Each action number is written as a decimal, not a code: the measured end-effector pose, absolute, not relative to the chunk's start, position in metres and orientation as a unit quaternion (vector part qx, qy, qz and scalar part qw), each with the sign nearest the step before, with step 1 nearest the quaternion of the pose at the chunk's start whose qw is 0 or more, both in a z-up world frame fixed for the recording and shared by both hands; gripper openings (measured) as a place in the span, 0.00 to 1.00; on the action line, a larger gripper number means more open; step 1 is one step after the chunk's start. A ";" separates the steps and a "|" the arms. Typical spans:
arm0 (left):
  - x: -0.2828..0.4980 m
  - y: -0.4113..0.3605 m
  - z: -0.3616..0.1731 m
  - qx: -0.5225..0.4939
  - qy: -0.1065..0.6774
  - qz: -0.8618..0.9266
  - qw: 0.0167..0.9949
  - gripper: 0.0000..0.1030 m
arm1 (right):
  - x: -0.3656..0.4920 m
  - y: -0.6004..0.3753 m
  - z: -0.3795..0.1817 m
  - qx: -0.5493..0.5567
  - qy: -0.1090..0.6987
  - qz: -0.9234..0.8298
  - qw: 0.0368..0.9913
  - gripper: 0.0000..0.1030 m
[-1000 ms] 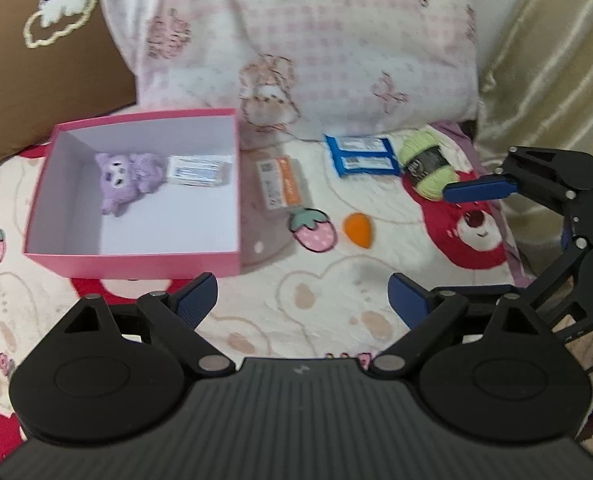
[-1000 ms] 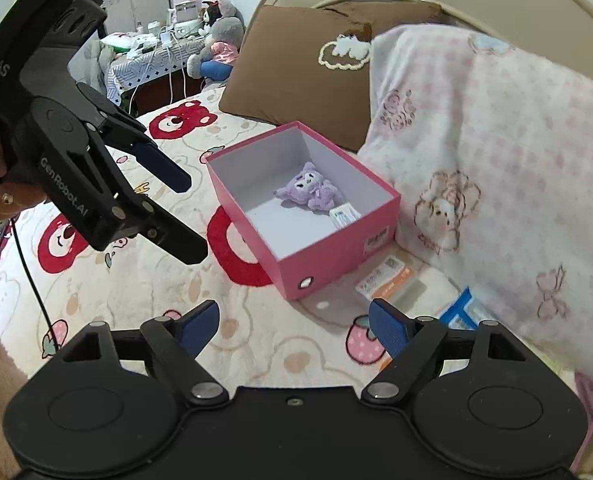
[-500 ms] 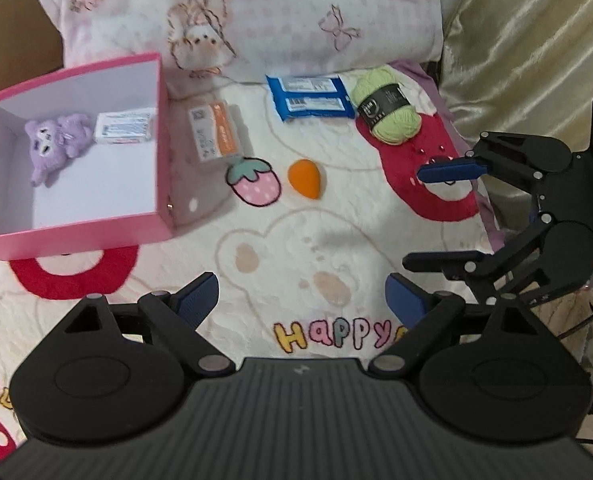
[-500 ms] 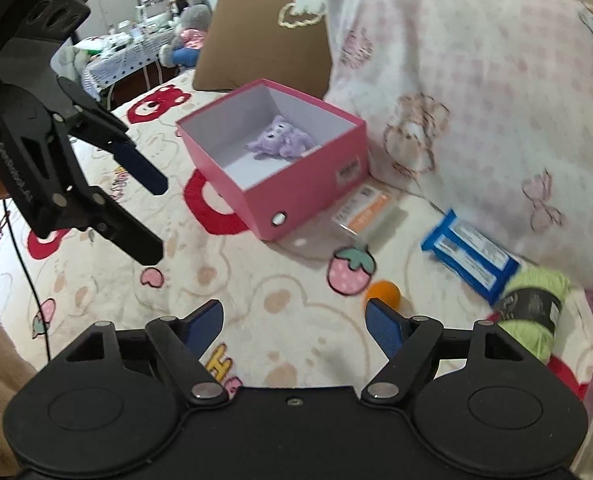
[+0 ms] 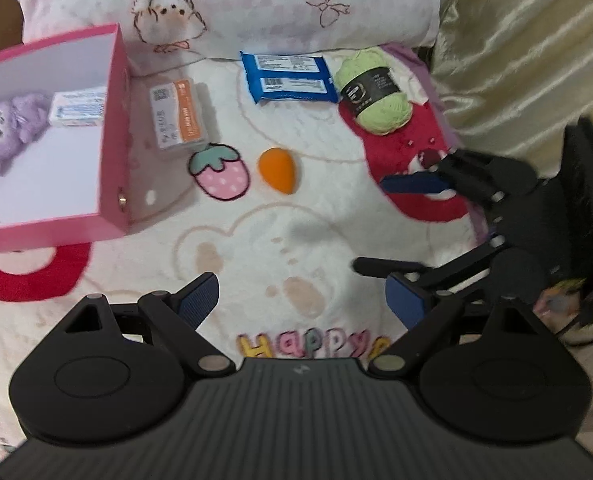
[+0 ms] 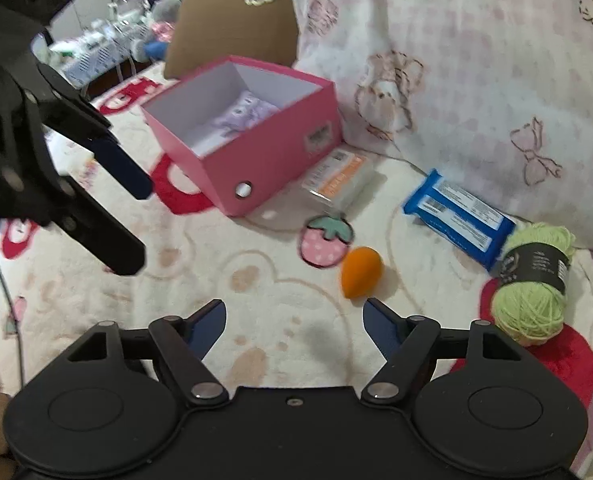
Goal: Organize objects
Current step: 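Lower the left gripper over the orange sponge and close on it, then lift the orange sponge with the left gripper and carry it toward the pink box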
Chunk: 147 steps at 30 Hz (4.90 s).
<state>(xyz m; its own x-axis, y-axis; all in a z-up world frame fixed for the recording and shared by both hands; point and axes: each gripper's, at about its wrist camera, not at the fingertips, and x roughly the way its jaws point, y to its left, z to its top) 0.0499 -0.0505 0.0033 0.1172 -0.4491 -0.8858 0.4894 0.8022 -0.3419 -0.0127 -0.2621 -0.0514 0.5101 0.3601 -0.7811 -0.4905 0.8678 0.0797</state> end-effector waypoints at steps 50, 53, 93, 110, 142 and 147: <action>0.087 -0.098 -0.134 -0.037 0.424 -0.284 0.859 0.63 | 0.023 -0.239 -0.167 0.012 0.324 0.072 0.943 0.64; 0.090 -0.104 -0.137 -0.041 0.430 -0.288 0.854 0.56 | 0.025 -0.240 -0.168 0.015 0.325 0.075 0.943 0.61; 0.074 -0.111 -0.132 -0.022 0.442 -0.286 0.850 0.29 | 0.017 -0.233 -0.159 -0.027 0.330 0.088 0.939 0.38; 0.064 -0.081 -0.131 -0.068 0.478 -0.281 0.829 0.29 | -0.005 -0.213 -0.152 -0.045 0.346 0.126 0.929 0.38; 0.026 -0.015 -0.068 -0.105 0.502 -0.250 0.821 0.29 | -0.039 -0.167 -0.087 -0.023 0.364 0.164 0.916 0.38; 0.022 -0.002 -0.056 -0.109 0.499 -0.251 0.822 0.29 | -0.038 -0.158 -0.071 -0.027 0.370 0.162 0.914 0.38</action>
